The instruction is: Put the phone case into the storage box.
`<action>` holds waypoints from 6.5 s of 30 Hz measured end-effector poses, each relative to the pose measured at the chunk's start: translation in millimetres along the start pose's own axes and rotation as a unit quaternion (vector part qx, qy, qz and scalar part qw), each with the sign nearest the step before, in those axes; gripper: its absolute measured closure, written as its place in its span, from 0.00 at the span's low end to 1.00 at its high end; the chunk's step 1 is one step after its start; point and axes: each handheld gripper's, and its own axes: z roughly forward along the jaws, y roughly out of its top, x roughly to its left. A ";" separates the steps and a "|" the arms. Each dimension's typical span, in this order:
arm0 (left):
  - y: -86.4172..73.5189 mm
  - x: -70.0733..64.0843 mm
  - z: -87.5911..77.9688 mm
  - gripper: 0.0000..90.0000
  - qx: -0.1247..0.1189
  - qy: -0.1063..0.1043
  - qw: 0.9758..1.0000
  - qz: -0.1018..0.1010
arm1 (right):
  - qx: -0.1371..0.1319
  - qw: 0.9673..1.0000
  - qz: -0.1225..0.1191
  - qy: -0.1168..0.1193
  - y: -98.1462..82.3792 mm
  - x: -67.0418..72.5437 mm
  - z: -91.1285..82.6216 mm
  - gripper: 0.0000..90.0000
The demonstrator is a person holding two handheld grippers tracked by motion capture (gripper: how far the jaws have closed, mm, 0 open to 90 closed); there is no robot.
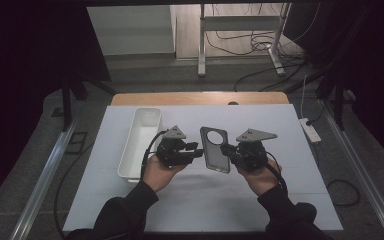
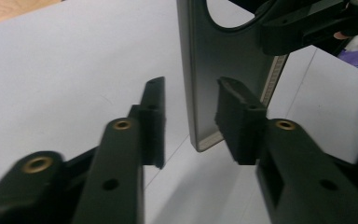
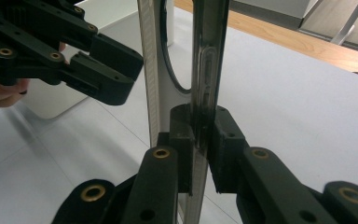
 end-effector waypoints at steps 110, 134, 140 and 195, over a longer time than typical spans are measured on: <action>8.0 31.3 -49.5 0.99 -0.029 0.106 0.990 -0.087 | 0.049 0.998 0.004 0.036 -37.1 -19.5 -25.3 0.11; 7.6 55.2 -83.1 0.99 -0.042 0.134 0.983 -0.120 | 0.066 0.998 0.022 0.000 -65.1 -31.4 -53.0 0.04; 8.4 59.6 -89.6 0.99 -0.045 0.143 0.981 -0.124 | 0.067 0.997 0.025 -0.006 -70.4 -32.7 -57.9 0.03; 4.3 106.0 -126.6 0.99 -0.043 0.231 0.959 -0.156 | 0.056 0.994 0.067 -0.072 -110.2 -40.7 -104.7 0.00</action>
